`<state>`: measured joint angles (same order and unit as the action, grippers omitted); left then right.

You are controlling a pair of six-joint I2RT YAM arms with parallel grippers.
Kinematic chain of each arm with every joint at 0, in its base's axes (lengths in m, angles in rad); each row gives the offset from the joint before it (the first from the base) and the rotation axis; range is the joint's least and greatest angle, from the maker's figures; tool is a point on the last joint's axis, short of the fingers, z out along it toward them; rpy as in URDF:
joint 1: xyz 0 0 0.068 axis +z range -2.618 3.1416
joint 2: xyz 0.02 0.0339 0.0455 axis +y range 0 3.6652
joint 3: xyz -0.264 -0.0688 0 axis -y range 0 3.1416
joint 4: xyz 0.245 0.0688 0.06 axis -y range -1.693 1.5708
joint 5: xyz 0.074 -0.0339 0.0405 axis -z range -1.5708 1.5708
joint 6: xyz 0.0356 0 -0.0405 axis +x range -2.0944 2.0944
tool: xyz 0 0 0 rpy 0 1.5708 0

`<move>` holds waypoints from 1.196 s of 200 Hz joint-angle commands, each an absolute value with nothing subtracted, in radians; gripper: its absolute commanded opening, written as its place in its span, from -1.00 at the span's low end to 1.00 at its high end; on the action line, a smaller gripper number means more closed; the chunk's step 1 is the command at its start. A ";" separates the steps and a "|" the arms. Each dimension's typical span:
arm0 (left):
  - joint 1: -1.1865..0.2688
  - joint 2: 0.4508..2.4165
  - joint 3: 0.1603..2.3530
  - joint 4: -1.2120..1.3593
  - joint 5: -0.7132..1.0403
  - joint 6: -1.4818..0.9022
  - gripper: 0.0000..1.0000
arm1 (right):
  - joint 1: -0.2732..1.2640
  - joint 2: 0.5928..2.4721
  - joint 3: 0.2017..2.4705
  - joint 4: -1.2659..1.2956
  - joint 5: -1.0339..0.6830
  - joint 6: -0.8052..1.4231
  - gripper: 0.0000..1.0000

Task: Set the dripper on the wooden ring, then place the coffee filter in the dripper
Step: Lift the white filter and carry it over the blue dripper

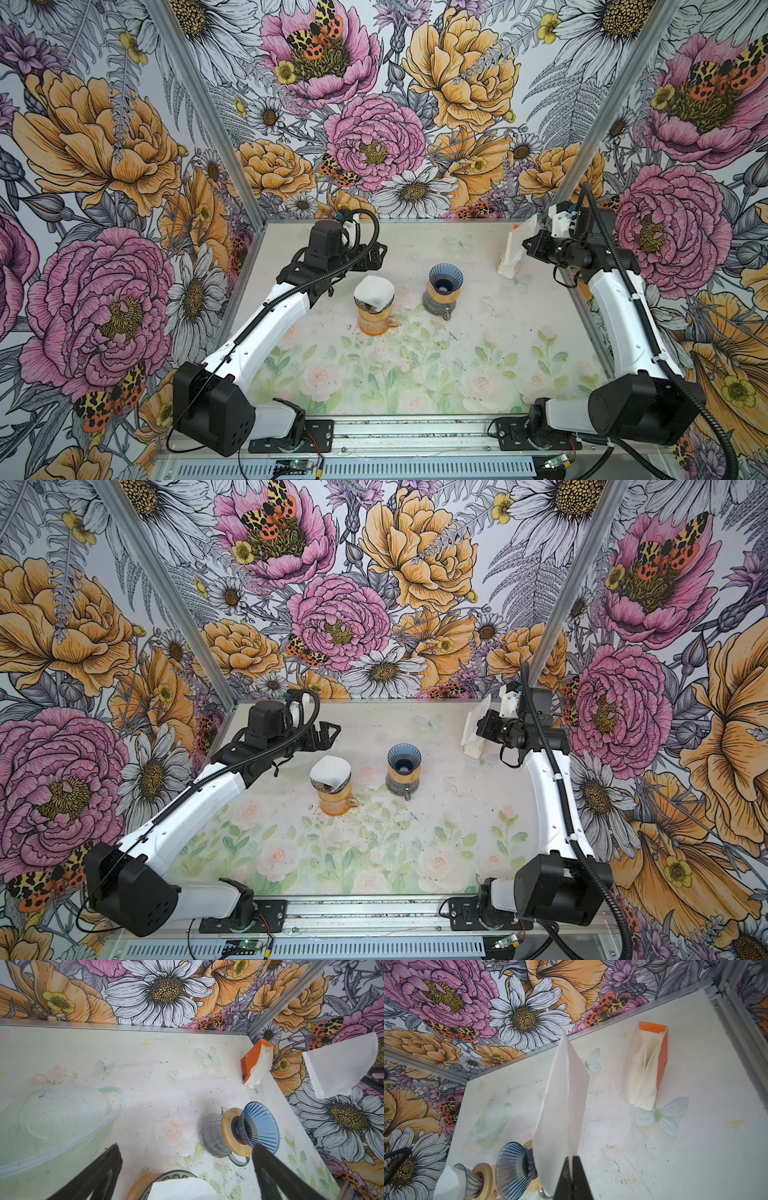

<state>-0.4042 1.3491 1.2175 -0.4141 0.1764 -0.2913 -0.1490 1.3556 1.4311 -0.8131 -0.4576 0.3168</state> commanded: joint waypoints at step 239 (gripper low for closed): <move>-0.551 1.629 1.524 -0.459 0.373 -0.232 0.98 | 0.253 1.674 1.830 -1.370 -0.393 0.231 -1.00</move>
<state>-0.5304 1.6135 1.4883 -0.4522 0.3126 -0.2287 0.2382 1.6524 1.7893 -1.3518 -0.4446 0.2058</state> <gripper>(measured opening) 0.987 0.049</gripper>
